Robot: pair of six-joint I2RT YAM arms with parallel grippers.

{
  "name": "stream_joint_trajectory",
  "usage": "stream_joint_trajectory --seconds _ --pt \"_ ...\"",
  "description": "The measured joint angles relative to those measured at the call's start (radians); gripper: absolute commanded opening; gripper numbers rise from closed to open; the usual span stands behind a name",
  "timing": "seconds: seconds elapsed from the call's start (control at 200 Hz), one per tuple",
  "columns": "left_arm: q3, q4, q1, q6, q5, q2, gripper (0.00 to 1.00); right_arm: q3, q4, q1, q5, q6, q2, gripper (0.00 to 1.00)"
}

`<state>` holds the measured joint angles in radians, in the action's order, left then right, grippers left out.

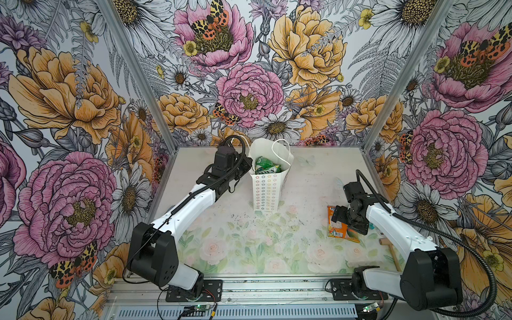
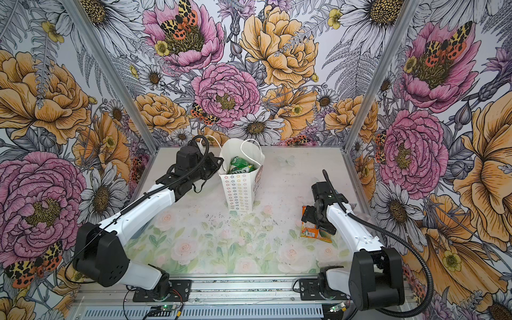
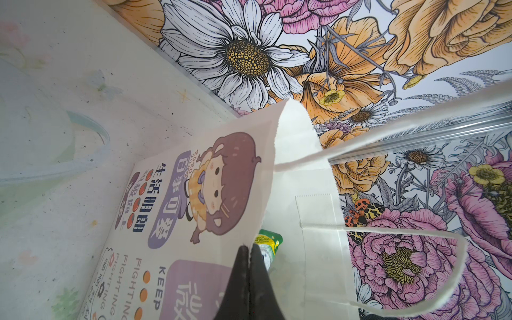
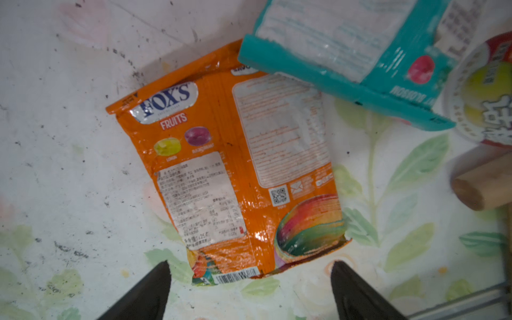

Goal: Place the snacks into the paper bag
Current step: Move the snack to the middle-right of the table.

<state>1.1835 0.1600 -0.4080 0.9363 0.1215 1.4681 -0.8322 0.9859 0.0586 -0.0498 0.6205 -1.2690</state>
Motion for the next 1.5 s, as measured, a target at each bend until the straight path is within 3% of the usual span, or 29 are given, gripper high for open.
stream_joint_trajectory --seconds 0.245,0.616,1.156,1.291,1.501 --pt "0.000 0.000 0.000 0.000 0.000 0.000 0.00 0.013 -0.093 -0.056 0.074 -0.032 -0.116 0.92" --pt "0.000 0.000 0.000 0.000 0.000 0.000 0.00 -0.028 -0.161 -0.056 0.131 -0.037 -0.234 0.92" --pt "0.000 0.000 -0.002 0.000 0.000 0.001 0.00 -0.269 -0.301 0.159 0.163 0.048 -0.430 0.96" --pt "0.000 0.000 -0.002 0.000 -0.001 0.001 0.00 -0.316 -0.300 0.158 0.176 -0.041 -0.430 0.98" --pt "0.000 0.000 -0.002 0.000 -0.001 0.001 0.00 -0.409 -0.238 0.156 0.191 -0.322 -0.424 0.99"
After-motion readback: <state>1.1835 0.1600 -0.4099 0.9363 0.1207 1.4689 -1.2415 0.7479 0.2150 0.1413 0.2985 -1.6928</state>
